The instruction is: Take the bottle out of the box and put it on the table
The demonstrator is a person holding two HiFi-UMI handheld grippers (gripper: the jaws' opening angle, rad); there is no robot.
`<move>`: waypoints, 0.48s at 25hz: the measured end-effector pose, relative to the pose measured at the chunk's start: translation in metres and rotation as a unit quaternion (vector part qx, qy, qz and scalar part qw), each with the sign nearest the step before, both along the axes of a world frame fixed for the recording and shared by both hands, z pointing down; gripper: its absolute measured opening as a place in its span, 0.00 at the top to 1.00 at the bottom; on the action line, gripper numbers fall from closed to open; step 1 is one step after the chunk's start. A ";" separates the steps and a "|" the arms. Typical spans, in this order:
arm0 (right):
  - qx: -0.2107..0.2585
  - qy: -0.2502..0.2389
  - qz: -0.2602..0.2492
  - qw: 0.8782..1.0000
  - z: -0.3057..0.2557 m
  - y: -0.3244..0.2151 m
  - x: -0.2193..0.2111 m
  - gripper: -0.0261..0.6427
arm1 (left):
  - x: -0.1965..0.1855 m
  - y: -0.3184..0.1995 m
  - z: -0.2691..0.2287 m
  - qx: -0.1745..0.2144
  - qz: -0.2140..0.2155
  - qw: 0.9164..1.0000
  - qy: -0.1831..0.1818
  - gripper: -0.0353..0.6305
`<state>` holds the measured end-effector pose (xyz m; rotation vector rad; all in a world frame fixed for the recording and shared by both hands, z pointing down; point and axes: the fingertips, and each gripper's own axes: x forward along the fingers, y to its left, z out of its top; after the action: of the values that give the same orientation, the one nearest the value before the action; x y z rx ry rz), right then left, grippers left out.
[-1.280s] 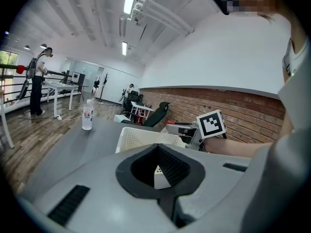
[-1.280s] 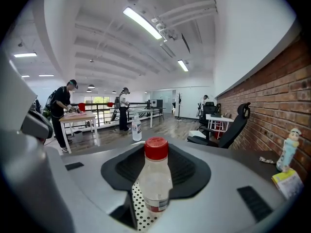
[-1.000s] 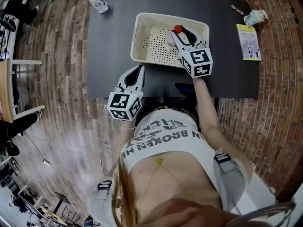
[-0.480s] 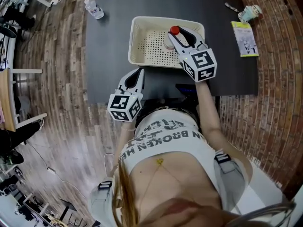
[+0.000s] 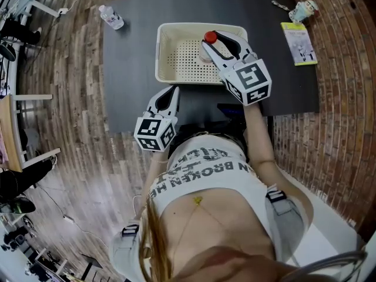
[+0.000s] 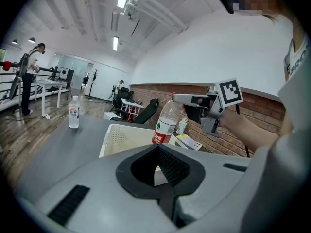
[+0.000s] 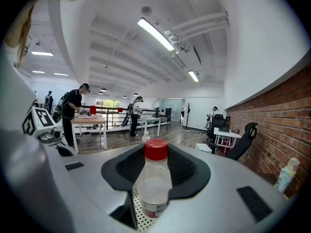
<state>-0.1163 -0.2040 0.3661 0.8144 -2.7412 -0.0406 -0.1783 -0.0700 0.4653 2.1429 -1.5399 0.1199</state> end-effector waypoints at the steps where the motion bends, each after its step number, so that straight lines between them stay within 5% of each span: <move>1: -0.002 -0.001 -0.001 1.000 -0.001 0.001 0.000 0.75 | 0.000 0.000 0.000 0.000 0.001 1.000 0.000 0.94; 12: -0.002 -0.007 0.002 1.000 -0.013 0.010 0.011 0.75 | 0.014 0.000 0.002 -0.003 0.020 1.000 -0.003 0.94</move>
<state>-0.1054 -0.1943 0.3535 0.8212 -2.7531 -0.0290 -0.1638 -0.0698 0.4670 2.1706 -1.4990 0.1429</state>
